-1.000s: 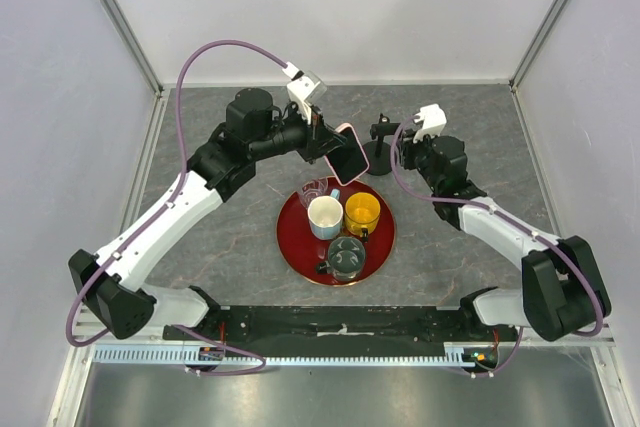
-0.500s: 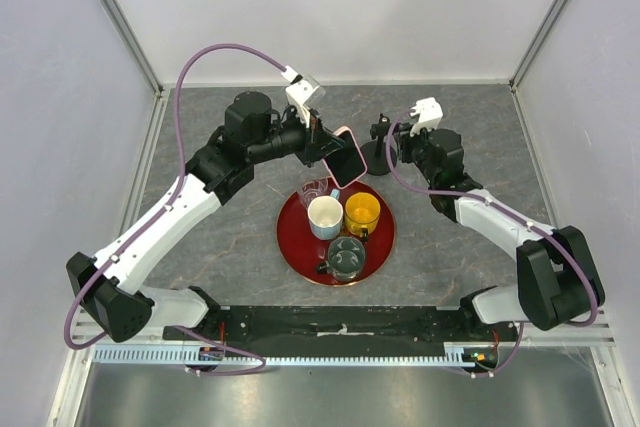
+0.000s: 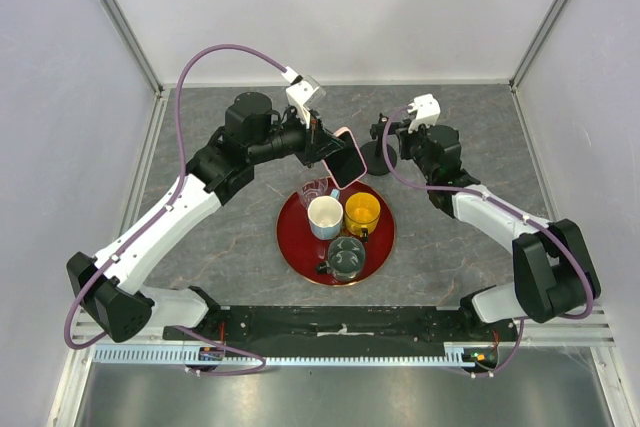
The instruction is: Place the phone on the phone stand
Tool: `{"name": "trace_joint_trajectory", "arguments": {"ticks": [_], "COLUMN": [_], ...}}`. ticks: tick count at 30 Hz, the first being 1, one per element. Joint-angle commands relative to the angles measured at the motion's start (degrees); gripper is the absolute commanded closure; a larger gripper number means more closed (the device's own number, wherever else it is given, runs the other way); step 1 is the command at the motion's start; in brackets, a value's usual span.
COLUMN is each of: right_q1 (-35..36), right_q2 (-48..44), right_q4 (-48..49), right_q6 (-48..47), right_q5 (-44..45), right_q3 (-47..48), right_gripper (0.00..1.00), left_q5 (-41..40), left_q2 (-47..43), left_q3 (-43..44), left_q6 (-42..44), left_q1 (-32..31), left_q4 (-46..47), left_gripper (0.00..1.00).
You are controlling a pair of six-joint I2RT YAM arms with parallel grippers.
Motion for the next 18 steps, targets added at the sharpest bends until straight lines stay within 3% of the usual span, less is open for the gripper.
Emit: {"name": "trace_joint_trajectory", "arguments": {"ticks": [1,4,10,14,18], "right_q1": [0.0,-0.1,-0.2,-0.4,-1.4], "right_q2": [0.9,1.1,1.6,2.0,3.3], "right_q4": [1.3,1.1,-1.5,-3.6,-4.0], "right_q6": [-0.4,0.0,0.1,0.4,0.4], "right_q5": [0.2,-0.2,-5.6,-8.6,-12.6], "right_q3": [2.5,2.7,4.1,5.1,5.9], "right_gripper": [0.82,1.00,1.00,1.00,1.00], "left_q5": [0.5,0.0,-6.4,-1.5,4.9], "left_q2": [-1.7,-1.0,2.1,5.0,9.0], "left_q3": [0.9,1.3,2.5,0.9,-0.2], "left_q6": [1.7,1.3,-1.1,0.7,8.5], "left_q1": [0.0,-0.1,0.5,1.6,2.9], "left_q4": [3.8,4.9,10.7,21.1,30.7], "left_gripper": [0.98,0.98,0.98,0.98,0.98]}}
